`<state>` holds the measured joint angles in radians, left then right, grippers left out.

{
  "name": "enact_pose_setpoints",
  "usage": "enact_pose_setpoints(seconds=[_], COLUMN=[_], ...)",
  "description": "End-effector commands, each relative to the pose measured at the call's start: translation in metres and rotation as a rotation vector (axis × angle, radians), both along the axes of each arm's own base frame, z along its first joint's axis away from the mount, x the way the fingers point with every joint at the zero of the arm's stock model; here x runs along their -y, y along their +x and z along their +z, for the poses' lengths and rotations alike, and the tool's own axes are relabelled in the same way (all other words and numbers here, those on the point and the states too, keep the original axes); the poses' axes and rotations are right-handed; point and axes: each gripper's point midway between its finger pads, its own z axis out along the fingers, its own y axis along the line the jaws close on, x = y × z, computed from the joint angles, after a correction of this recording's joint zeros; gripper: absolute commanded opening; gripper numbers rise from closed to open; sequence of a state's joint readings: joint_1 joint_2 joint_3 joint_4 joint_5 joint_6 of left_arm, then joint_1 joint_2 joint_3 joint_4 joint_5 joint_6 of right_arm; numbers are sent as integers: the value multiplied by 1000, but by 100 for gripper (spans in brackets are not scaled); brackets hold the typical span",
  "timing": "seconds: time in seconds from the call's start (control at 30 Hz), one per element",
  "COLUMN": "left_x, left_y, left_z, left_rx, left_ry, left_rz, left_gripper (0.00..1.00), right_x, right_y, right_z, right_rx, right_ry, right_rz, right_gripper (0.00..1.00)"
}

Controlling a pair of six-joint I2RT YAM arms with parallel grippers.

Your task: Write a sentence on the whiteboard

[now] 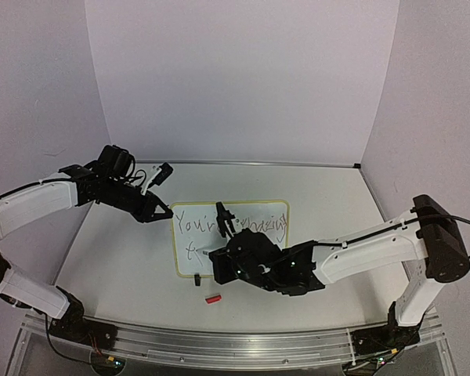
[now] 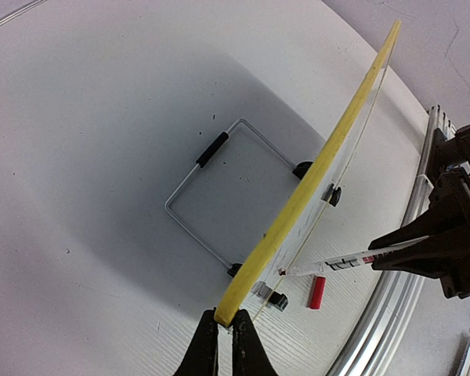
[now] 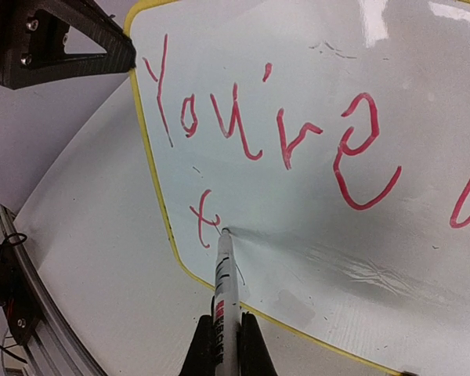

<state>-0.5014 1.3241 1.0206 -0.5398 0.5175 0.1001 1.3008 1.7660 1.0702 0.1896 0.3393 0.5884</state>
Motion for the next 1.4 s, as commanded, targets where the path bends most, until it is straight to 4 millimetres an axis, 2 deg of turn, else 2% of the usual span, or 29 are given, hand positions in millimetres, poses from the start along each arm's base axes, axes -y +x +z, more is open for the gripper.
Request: enact_pose_setpoints(seconds=[0.0,0.23,0.67,0.8,1.13,1.37], left_x=[2,2,2,2,2,2], left_y=[-10,-10,-10,-10,-10,-10], left_z=[-17,-18,-19,-19,-19,-19], left_rx=[-62,-64,-66,-66,-66,-67], left_ry=[50,52,53,55,54,56], left_rz=[-24,-25,-24,-23,-23,-23], left_gripper=[0,0,0,0,0,0], right_x=[0,-9,7,9,7,2], right_y=[9,7,1,3,10,12], right_z=[0,-2,-19,-11,24,32], right_rx=[8,4,-37,-21,50,68], right_ry=[0,-14,-70,-63,-27,-14], right_rz=[-37,5,-3,-13,-24,-20], right_gripper=[0,0,0,0,0,0])
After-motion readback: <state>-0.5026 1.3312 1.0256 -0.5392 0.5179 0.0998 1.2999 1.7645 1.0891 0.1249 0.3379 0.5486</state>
